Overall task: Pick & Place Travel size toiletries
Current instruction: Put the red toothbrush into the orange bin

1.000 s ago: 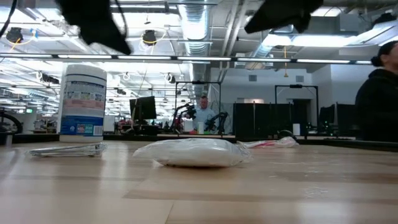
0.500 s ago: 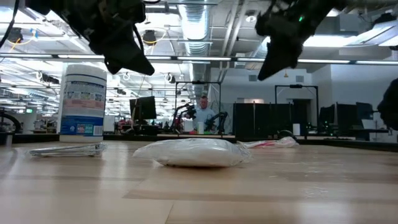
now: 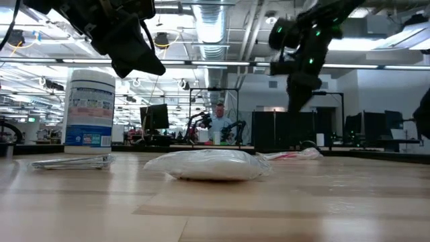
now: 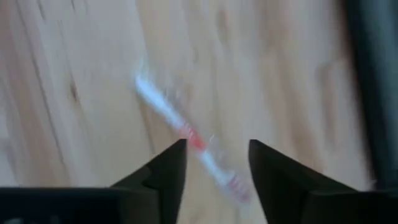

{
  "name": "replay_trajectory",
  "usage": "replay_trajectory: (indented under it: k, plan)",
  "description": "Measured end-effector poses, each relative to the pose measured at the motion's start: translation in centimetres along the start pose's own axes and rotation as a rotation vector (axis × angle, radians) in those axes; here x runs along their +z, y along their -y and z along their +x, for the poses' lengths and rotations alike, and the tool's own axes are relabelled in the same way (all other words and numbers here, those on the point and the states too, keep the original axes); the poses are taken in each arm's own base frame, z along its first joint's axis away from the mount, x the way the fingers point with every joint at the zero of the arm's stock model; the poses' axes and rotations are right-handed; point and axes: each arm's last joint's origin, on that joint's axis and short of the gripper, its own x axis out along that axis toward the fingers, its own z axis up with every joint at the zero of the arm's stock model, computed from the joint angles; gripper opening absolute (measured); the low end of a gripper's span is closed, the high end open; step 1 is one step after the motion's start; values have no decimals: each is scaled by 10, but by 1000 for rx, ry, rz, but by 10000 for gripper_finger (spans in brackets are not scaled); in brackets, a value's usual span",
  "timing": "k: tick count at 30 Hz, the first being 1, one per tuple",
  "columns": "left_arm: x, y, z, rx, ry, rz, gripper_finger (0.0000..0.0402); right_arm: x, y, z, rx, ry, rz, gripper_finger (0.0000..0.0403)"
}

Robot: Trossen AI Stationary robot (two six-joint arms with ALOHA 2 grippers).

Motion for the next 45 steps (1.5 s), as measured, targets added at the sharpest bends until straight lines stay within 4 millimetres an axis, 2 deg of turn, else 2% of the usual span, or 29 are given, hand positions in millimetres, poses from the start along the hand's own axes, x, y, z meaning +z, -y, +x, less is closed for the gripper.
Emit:
replay_trajectory:
  k: [5, 10, 14, 19, 28, 35, 45]
  plan:
    - [0, 1, 0, -14, -1, -1, 0, 13, 2, 23, 41, -199, 31, 217]
    - [1, 1, 0, -20, 3, 16, 0, 26, 2, 40, 51, -207, -28, 239]
    - [-1, 5, -1, -34, 1, 25, 0, 29, 2, 57, 67, -255, -53, 239]
    - [-3, 11, -3, -60, 4, 60, 0, 21, 11, 74, 80, -344, -30, 239]
    - [-2, 13, -4, -69, 16, 61, 0, 14, 20, 86, 86, -390, -7, 239]
    - [-1, 13, -4, -71, 22, 59, 0, 13, 17, 86, 92, -395, -8, 239]
    - [-2, 15, -4, -78, 23, 62, 0, 7, 1, 112, 87, -513, -58, 238]
